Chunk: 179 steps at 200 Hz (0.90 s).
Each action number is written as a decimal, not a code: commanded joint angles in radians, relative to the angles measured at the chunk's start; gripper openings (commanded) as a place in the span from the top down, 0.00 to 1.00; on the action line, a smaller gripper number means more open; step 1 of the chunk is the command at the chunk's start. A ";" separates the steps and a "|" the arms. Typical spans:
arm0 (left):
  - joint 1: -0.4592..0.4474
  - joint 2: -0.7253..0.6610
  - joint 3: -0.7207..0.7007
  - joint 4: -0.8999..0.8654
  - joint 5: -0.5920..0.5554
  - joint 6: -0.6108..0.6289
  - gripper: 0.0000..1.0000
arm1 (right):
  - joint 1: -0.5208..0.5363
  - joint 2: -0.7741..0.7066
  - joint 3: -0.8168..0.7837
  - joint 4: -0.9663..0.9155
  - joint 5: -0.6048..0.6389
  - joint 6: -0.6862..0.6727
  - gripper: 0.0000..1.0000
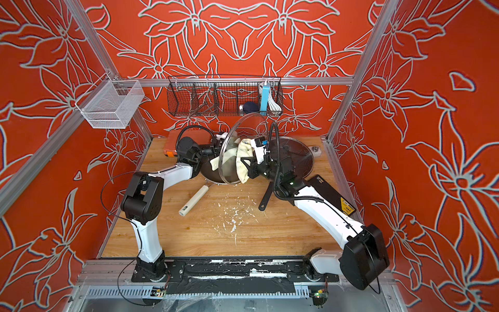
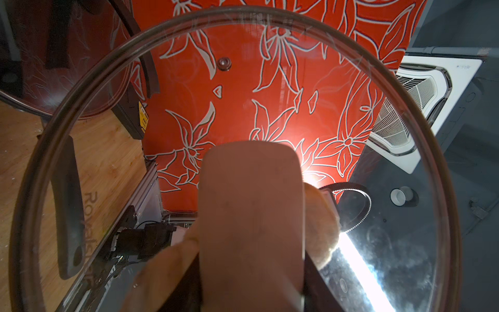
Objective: Wipe the pot lid with a cloth
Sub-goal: Wipe the pot lid.
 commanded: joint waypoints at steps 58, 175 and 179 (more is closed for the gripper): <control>-0.009 -0.081 0.050 0.178 -0.044 -0.120 1.00 | -0.194 0.078 0.123 0.022 0.047 0.006 1.00; -0.011 -0.092 0.048 0.178 -0.043 -0.120 1.00 | -0.041 0.035 -0.025 0.065 -0.081 -0.009 1.00; -0.010 -0.092 0.048 0.178 -0.043 -0.120 1.00 | -0.027 0.025 -0.032 0.067 -0.082 -0.006 1.00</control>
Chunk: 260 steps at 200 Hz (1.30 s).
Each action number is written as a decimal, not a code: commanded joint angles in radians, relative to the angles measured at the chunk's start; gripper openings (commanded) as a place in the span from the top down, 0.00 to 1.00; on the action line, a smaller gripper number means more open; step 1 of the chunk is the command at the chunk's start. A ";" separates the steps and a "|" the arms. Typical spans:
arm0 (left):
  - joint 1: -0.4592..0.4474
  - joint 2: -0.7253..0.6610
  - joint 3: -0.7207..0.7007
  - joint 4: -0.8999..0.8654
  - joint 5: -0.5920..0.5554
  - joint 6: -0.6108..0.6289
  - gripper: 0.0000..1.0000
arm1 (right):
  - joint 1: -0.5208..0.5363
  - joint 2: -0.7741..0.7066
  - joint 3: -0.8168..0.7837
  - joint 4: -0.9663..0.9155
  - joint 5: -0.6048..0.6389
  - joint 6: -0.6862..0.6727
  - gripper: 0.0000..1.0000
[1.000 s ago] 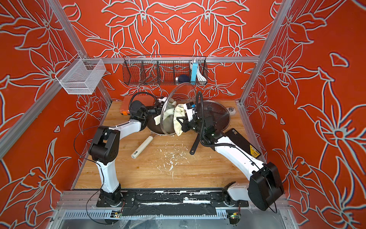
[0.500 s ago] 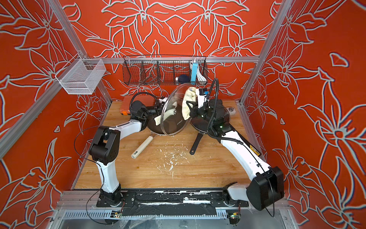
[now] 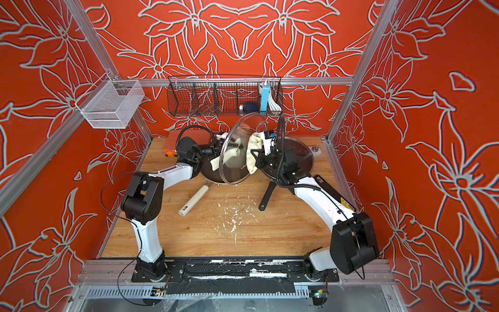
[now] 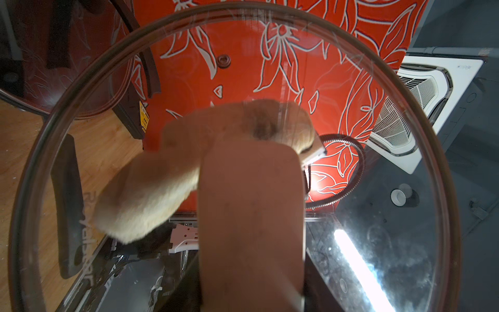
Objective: Wipe the pot lid with a cloth
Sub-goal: Wipe the pot lid.
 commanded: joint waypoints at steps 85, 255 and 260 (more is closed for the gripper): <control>-0.012 -0.087 0.055 0.179 -0.047 -0.131 1.00 | 0.208 -0.146 -0.112 -0.035 0.004 -0.059 1.00; -0.043 -0.104 0.032 0.180 -0.031 -0.125 1.00 | -0.108 -0.025 0.062 0.092 0.013 0.036 1.00; -0.043 -0.103 0.031 0.180 -0.031 -0.124 1.00 | -0.107 -0.031 0.063 0.108 -0.015 0.047 1.00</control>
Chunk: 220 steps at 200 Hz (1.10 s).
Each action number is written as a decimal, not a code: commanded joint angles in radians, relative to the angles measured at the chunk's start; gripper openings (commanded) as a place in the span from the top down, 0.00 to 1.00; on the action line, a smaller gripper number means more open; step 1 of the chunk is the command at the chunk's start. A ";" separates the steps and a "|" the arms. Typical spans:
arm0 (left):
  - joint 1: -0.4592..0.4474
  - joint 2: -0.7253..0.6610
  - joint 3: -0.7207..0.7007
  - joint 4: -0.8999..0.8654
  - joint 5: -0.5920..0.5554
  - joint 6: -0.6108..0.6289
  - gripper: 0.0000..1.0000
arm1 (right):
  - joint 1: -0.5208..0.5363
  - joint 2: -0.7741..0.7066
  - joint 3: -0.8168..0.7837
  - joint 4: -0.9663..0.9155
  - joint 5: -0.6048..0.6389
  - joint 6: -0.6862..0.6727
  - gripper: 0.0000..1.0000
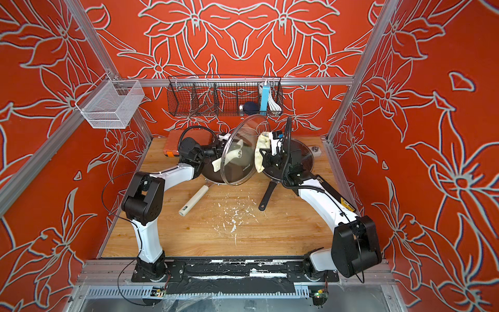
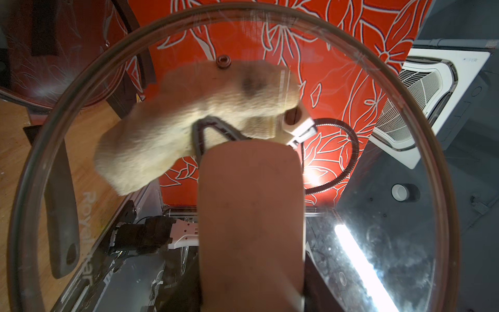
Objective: Wipe the pot lid with a cloth
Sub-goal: Wipe the pot lid.
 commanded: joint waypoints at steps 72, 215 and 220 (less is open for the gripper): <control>-0.012 -0.081 0.032 0.179 -0.040 -0.124 1.00 | 0.165 -0.136 0.062 0.071 -0.182 0.029 1.00; -0.006 -0.092 0.047 0.178 -0.055 -0.140 1.00 | 0.298 -0.177 -0.278 0.077 0.021 0.036 1.00; -0.006 -0.093 0.047 0.179 -0.055 -0.140 1.00 | 0.290 -0.173 -0.283 0.080 0.023 0.036 1.00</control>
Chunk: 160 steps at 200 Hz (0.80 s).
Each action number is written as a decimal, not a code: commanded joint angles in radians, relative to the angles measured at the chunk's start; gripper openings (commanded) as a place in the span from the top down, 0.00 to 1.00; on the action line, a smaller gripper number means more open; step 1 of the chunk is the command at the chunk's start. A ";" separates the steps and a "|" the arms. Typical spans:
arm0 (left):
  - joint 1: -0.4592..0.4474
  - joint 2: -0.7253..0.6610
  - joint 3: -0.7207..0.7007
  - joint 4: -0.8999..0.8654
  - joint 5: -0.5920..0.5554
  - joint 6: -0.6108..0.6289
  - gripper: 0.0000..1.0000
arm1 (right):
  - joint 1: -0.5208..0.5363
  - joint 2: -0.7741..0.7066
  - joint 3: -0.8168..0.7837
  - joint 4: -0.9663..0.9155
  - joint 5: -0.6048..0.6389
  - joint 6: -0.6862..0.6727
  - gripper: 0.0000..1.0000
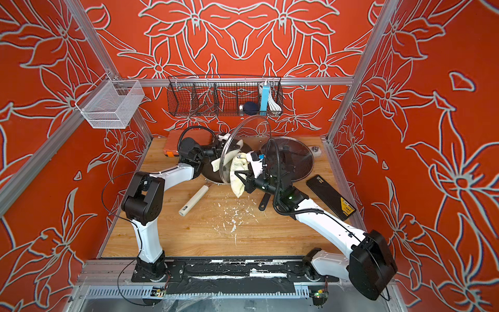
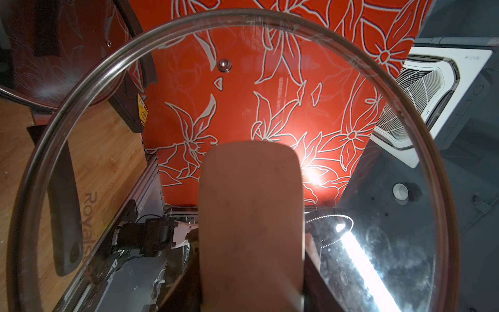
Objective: Wipe the pot lid with a cloth
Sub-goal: Wipe the pot lid.
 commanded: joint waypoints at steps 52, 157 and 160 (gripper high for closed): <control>-0.012 -0.091 0.042 0.173 -0.060 -0.132 1.00 | -0.057 0.003 -0.011 -0.022 -0.012 -0.024 1.00; -0.012 -0.069 0.033 0.173 -0.058 -0.126 1.00 | 0.007 -0.030 0.321 -0.093 -0.021 -0.084 1.00; -0.012 -0.069 0.033 0.172 -0.058 -0.124 1.00 | 0.005 -0.027 0.335 -0.103 -0.010 -0.092 1.00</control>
